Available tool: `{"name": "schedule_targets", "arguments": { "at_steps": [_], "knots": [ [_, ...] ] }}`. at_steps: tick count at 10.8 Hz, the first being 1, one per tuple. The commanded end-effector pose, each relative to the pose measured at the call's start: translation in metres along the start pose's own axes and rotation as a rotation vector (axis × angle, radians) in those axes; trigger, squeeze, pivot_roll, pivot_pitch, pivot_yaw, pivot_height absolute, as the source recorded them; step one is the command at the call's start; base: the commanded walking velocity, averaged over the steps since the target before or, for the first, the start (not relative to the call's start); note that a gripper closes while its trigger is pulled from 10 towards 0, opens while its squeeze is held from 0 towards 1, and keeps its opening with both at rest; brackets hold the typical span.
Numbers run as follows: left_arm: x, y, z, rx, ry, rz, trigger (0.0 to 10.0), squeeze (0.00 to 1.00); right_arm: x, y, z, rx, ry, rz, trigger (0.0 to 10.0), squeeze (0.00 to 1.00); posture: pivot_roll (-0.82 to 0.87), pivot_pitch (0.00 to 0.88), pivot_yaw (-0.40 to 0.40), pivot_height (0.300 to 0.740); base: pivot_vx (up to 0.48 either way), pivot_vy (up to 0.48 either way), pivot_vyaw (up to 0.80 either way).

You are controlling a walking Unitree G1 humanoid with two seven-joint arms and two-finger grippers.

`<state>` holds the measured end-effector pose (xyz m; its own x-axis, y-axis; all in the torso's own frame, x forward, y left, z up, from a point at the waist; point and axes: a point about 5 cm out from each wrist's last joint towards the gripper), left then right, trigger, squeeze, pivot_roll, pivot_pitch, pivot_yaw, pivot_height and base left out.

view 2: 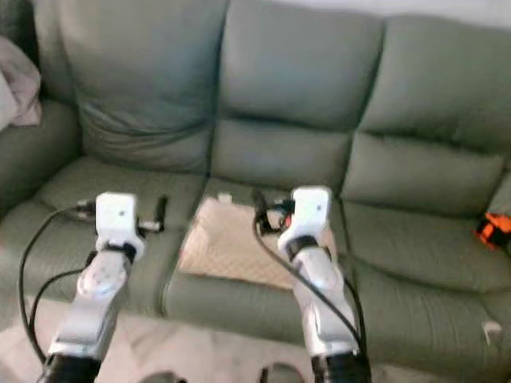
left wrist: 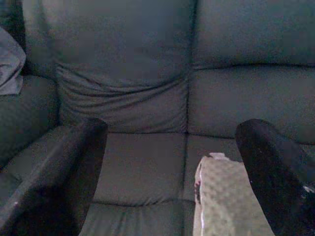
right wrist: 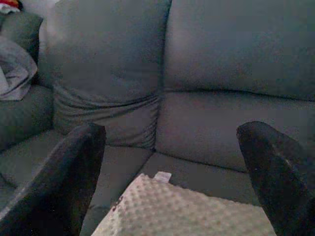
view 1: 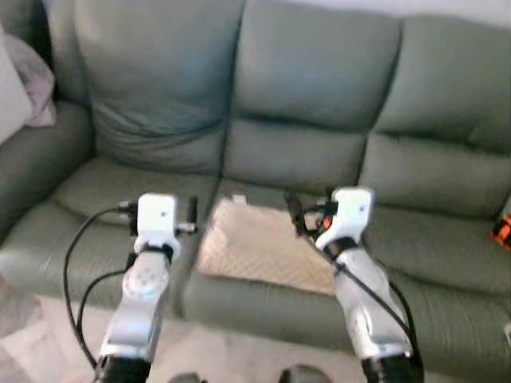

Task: Move the pillow to the sofa

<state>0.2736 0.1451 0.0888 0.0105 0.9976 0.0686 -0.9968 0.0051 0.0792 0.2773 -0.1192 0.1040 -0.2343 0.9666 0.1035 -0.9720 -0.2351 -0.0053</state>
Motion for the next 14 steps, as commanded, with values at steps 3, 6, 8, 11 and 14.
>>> {"name": "schedule_targets", "arguments": {
  "at_steps": [3,6,8,11,14],
  "knots": [
    [-0.009,-0.0012,0.0031,-0.002,-0.003,-0.028,10.0,0.0,-0.0071,0.0021,0.0008,-0.001,0.007,-0.017,10.0,0.0,-0.04,0.0,-0.036,0.74,0.0,0.48,0.0],
    [-0.0094,-0.0043,0.0056,-0.01,-0.012,-0.023,10.0,0.0,-0.0085,0.0015,0.001,-0.003,0.013,-0.016,10.0,0.0,-0.04,0.0,-0.037,0.74,0.0,0.48,0.0],
    [-0.0081,-0.0049,0.0055,-0.007,-0.01,-0.016,10.0,0.0,-0.0069,0.0004,0.0019,-0.009,0.015,-0.008,10.0,0.0,-0.03,0.0,-0.039,0.74,0.0,0.48,0.0],
    [-0.0067,-0.0061,0.0049,-0.002,-0.013,-0.008,10.0,0.0,-0.0059,-0.0027,0.0025,-0.014,0.018,-0.001,10.0,0.0,-0.03,0.0,-0.036,0.74,0.0,0.48,0.47],
    [-0.0078,-0.0076,0.005,-0.002,-0.011,-0.01,10.0,0.0,-0.0069,-0.0031,0.0031,-0.018,0.018,-0.004,10.0,0.0,-0.03,0.0,-0.035,0.74,0.0,0.48,0.58]
  ]
}}
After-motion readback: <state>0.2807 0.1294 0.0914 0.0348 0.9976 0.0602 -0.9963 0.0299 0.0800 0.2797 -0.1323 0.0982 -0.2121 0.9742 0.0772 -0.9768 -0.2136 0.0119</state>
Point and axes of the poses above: a point about 5 cm out from each wrist's last joint towards the gripper, its own y axis pointing back from the gripper into the wrist, its own z axis along the axis of the wrist's last joint, x = y × z, and after that the axes turned 2 degrees about y, right-handed
